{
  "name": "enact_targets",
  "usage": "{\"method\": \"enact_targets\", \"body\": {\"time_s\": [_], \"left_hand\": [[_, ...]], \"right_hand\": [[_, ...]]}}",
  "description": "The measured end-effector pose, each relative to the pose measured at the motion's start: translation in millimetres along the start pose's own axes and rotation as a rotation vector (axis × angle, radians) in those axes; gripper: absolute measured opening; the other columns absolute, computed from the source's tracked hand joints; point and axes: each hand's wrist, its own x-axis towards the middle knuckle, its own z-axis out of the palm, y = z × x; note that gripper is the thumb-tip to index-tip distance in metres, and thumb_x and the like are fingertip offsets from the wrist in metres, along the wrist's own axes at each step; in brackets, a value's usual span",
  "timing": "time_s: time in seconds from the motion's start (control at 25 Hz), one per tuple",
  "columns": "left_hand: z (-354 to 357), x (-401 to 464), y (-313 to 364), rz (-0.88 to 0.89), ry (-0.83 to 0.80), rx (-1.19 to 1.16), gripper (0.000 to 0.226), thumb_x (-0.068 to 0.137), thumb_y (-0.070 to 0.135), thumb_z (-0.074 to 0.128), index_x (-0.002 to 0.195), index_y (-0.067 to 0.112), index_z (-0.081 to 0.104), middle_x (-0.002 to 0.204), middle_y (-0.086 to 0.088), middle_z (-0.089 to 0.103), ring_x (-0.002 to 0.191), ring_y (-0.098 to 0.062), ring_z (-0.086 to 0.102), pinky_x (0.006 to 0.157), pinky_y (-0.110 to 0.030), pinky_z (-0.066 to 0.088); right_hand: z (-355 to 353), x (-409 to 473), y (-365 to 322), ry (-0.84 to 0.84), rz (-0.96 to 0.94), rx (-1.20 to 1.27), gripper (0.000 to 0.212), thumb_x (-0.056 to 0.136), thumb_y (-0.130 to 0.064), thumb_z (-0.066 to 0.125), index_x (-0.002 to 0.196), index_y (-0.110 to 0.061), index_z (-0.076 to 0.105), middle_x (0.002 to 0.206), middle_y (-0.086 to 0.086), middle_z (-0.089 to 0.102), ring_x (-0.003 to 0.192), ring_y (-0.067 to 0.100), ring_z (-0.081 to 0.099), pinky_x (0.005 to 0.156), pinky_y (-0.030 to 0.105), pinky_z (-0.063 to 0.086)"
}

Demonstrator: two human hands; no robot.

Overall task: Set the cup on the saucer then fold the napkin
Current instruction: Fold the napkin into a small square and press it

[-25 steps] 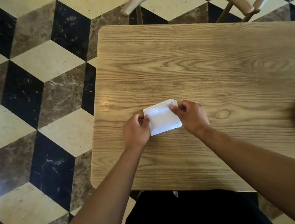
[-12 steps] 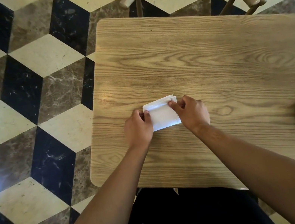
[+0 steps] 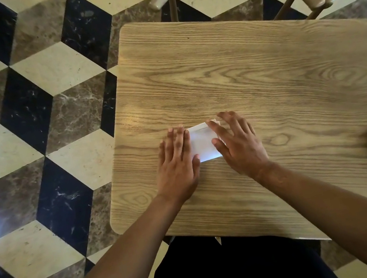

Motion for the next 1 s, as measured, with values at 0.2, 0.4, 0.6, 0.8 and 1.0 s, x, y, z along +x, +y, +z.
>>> {"method": "enact_targets", "body": {"time_s": [0.2,0.4,0.6,0.8,1.0], "left_hand": [[10.5,14.3,-7.9,-0.005,-0.067,0.088,0.083,0.102,0.057,0.031,0.162,0.001,0.014,0.172,-0.014,0.004,0.16,-0.026,0.0,0.129,-0.049,0.009],[23.7,18.9,-22.4,0.055,-0.05,0.212,0.097,0.098,0.068,0.034,0.161,-0.002,0.011,0.172,-0.019,0.002,0.16,-0.031,-0.002,0.126,-0.06,0.011],[35.3,19.5,-29.0,0.07,-0.021,0.205,0.101,0.096,0.074,0.028,0.161,-0.001,0.011,0.172,-0.017,0.004,0.16,-0.034,0.0,0.125,-0.064,0.009],[29.5,19.5,-26.0,0.06,-0.061,0.218,0.102,0.095,0.073,0.034,0.16,-0.003,0.013,0.171,-0.019,0.006,0.159,-0.035,0.002,0.125,-0.063,0.007],[12.9,17.3,-19.8,0.087,-0.019,0.17,0.103,0.094,0.072,0.037,0.161,-0.003,0.012,0.171,-0.019,0.004,0.16,-0.032,0.0,0.128,-0.057,0.002]], "right_hand": [[9.5,10.5,17.3,-0.231,-0.09,-0.182,0.073,0.101,-0.062,0.035,0.16,-0.018,0.029,0.169,0.014,0.02,0.156,0.037,0.016,0.125,0.058,0.011],[26.3,16.3,30.9,-0.252,-0.14,-0.238,0.081,0.1,-0.067,0.025,0.163,-0.018,0.012,0.172,0.009,0.009,0.158,0.036,0.007,0.124,0.061,0.005],[41.6,13.5,40.8,-0.221,-0.164,-0.239,0.084,0.1,-0.068,0.023,0.163,-0.018,-0.001,0.173,0.005,0.007,0.158,0.035,0.001,0.124,0.061,0.0],[34.0,15.9,35.1,-0.311,-0.132,-0.24,0.082,0.1,-0.069,0.017,0.161,-0.021,-0.01,0.173,0.003,-0.002,0.158,0.032,-0.008,0.124,0.06,-0.003],[13.8,16.2,28.7,-0.249,-0.178,-0.225,0.082,0.101,-0.065,0.025,0.163,-0.014,0.007,0.172,0.01,0.005,0.158,0.035,0.002,0.125,0.06,0.002]]}}
